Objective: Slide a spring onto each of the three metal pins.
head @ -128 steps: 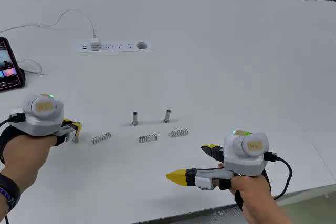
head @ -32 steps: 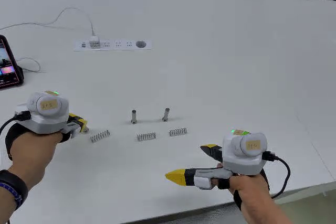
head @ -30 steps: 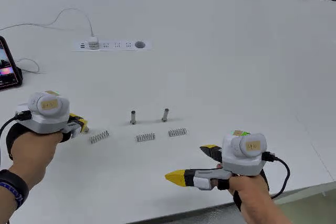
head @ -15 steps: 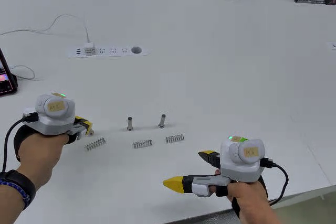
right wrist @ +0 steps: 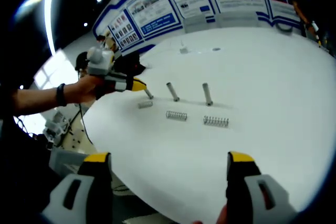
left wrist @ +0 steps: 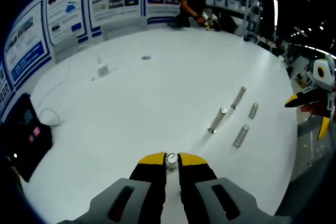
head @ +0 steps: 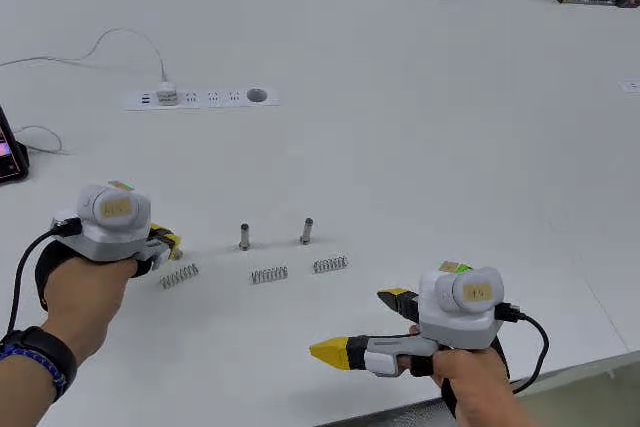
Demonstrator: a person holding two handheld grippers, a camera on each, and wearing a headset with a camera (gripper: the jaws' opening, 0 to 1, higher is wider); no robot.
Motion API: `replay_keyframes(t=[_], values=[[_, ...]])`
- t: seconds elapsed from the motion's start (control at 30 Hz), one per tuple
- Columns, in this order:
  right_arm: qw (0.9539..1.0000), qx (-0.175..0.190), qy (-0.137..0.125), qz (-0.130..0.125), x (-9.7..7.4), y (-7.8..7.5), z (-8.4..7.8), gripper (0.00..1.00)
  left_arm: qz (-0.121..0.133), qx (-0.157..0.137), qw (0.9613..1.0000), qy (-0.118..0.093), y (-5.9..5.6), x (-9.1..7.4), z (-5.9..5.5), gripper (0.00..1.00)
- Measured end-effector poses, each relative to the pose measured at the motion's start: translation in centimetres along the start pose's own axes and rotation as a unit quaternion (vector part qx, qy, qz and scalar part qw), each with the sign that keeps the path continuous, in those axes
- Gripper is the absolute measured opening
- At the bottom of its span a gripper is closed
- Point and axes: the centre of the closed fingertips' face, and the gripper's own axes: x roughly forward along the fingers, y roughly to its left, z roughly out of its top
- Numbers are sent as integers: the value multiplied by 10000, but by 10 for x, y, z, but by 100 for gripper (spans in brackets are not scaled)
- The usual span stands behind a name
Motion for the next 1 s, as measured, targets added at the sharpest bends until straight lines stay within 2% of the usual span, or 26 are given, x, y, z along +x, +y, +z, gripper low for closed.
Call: replay_keyframes(t=[0.2,0.47,0.8,1.0], values=[[10000,-3,-3,13,1,1,0,92,-26,-59,10000,-23,0,1,1,9],[10000,4,-15,4,0,1,-1,92,-62,-93,9999,-2,-1,-2,0,15],[10000,18,-27,-10,-2,2,-4,92,-60,-302,9995,-97,-1,-16,-1,30],[10000,13,-56,4,0,3,-1,92,-57,-231,9996,-119,-4,-29,-6,38]])
